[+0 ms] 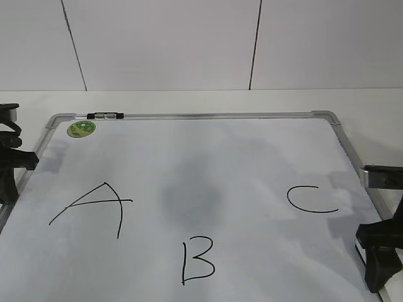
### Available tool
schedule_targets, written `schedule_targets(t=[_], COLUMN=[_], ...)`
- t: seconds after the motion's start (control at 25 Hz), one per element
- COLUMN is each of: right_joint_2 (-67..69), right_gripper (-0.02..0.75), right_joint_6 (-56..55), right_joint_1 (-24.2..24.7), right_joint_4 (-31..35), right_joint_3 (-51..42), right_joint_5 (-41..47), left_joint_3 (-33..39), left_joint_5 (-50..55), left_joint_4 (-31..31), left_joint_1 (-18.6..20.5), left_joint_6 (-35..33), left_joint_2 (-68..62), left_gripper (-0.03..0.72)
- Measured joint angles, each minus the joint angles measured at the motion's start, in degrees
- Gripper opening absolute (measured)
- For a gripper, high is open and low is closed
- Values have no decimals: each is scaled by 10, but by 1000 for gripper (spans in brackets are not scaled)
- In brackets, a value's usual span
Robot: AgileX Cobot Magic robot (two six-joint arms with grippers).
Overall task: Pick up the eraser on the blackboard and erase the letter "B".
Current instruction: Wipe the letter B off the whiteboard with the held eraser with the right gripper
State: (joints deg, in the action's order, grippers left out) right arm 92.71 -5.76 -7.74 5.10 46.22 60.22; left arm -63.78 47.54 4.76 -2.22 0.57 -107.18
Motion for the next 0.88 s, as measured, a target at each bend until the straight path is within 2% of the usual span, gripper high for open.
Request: schedule_targets(t=[0.24,0.64,0.88], right_joint_2=[0,0,-2], right_gripper=[563,555,554], right_joint_6=[0,-1,-6], right_joint_1=[0,0,0], right_joint_4=[1,-1,-9], right_joint_3=[0,5,41], right_joint_5=[0,5,55], left_joint_3=[0,0,0], left_joint_5=[0,0,0], left_joint_4=[0,0,0], left_joint_1=[0,0,0], left_joint_6=[0,0,0], left_joint_2=[0,0,0], left_gripper=[25,26,27])
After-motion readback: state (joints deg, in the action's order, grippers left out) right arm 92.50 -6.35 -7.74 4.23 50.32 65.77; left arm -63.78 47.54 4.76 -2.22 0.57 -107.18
